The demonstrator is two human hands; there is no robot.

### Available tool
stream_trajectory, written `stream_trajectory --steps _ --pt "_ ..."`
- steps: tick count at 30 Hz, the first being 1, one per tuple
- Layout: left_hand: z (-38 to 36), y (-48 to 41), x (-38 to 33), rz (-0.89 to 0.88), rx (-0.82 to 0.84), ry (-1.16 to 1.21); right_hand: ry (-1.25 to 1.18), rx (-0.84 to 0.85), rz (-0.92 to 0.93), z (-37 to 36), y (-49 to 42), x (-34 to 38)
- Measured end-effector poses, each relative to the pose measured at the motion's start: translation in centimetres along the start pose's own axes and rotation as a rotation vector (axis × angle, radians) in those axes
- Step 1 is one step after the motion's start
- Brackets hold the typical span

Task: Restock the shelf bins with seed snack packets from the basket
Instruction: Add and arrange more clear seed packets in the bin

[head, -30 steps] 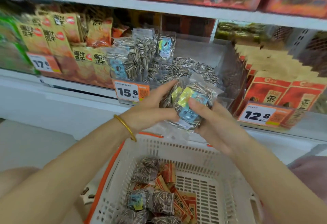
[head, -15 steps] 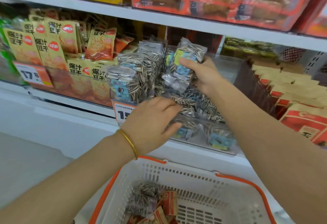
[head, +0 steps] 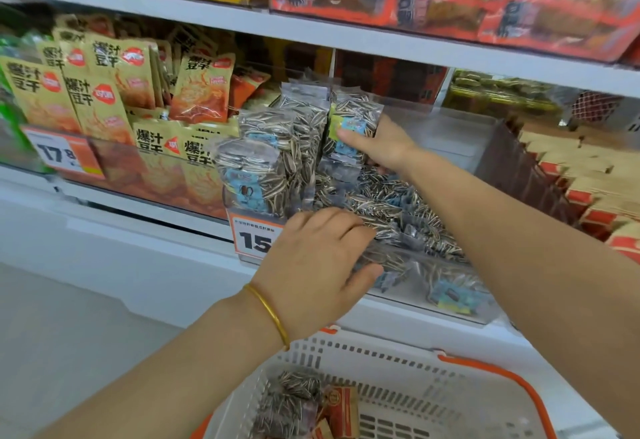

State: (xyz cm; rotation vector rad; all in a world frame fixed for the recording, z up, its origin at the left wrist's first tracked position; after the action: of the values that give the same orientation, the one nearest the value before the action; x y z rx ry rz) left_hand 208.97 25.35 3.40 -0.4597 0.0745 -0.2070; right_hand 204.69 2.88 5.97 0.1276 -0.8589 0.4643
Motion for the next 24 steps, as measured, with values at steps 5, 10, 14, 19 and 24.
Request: stream_trajectory --steps 5,10,14,19,24 --pt "0.0 -0.1 0.1 0.005 -0.025 -0.008 -0.109 -0.257 0.018 0.7 0.8 0.8" --pt "0.0 -0.2 0.1 0.013 -0.038 -0.01 0.035 -0.282 0.144 0.4 2.3 1.7" --pt "-0.1 -0.1 0.0 0.014 -0.041 -0.009 0.115 -0.264 0.141 -1.0 3.2 2.2" --pt "-0.1 -0.1 0.2 0.016 -0.028 -0.003 0.109 -0.208 0.096 -1.3 3.5 2.5" --pt "-0.2 -0.1 0.2 0.013 -0.019 -0.004 0.031 -0.161 0.063 -1.2 3.7 1.7"
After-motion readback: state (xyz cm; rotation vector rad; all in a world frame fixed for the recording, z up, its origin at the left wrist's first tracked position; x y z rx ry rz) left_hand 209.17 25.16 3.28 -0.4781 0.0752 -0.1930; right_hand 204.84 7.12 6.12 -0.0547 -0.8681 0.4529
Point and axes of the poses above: each hand's wrist, its own y-axis away from the middle knuckle, its own z-axis out of the back of the hand, x = y × z, the point moved 3 cm from there along -y, towards the middle knuckle, and after that the axes turned 2 degrees about -y, right-handed, at the moved point
